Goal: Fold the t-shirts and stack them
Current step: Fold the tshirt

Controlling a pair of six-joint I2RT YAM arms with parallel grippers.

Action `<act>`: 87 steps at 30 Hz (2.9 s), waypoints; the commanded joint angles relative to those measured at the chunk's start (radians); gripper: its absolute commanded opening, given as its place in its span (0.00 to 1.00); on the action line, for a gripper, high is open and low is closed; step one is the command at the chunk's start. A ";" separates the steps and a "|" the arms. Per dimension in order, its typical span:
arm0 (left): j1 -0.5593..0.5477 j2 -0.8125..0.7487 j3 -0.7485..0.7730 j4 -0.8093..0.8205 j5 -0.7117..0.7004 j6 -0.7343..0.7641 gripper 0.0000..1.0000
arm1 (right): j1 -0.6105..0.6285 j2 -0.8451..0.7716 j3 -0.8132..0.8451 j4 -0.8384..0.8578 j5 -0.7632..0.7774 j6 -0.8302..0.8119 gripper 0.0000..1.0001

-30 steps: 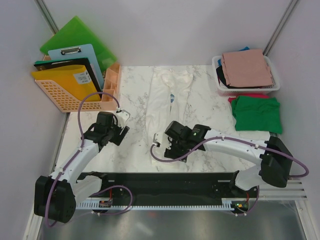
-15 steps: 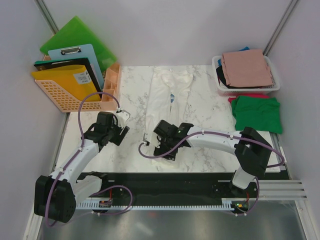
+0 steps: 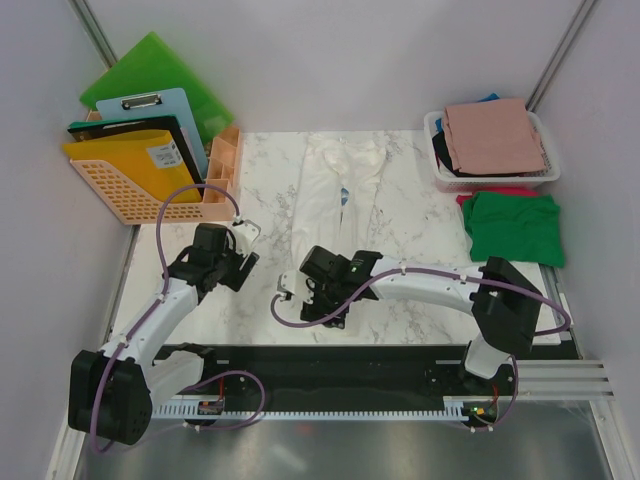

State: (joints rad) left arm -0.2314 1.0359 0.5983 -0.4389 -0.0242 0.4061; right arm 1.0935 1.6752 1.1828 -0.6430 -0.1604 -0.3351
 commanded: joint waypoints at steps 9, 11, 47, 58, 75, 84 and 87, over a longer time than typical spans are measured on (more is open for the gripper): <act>0.001 0.010 0.000 0.028 0.001 0.027 0.77 | 0.006 0.029 -0.046 0.036 -0.022 -0.010 0.66; 0.001 0.006 0.000 0.026 -0.002 0.028 0.77 | 0.006 0.041 -0.040 0.037 -0.014 -0.013 0.62; 0.003 0.003 -0.008 0.022 -0.003 0.036 0.77 | -0.043 -0.350 -0.232 -0.053 0.074 -0.024 0.83; 0.001 0.030 -0.003 0.031 0.001 0.036 0.77 | -0.040 -0.229 -0.190 0.062 0.001 -0.022 0.67; 0.001 0.016 -0.026 0.028 -0.028 0.056 0.76 | -0.035 0.107 0.035 0.143 -0.100 -0.038 0.59; 0.001 0.029 -0.028 0.040 -0.020 0.054 0.76 | -0.003 0.090 0.006 0.146 -0.114 -0.016 0.58; 0.001 0.039 -0.028 0.043 -0.020 0.053 0.76 | -0.001 0.100 0.005 0.144 -0.114 -0.015 0.58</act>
State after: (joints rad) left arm -0.2314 1.0676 0.5774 -0.4366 -0.0444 0.4305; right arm 1.0851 1.7775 1.1831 -0.5224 -0.2474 -0.3618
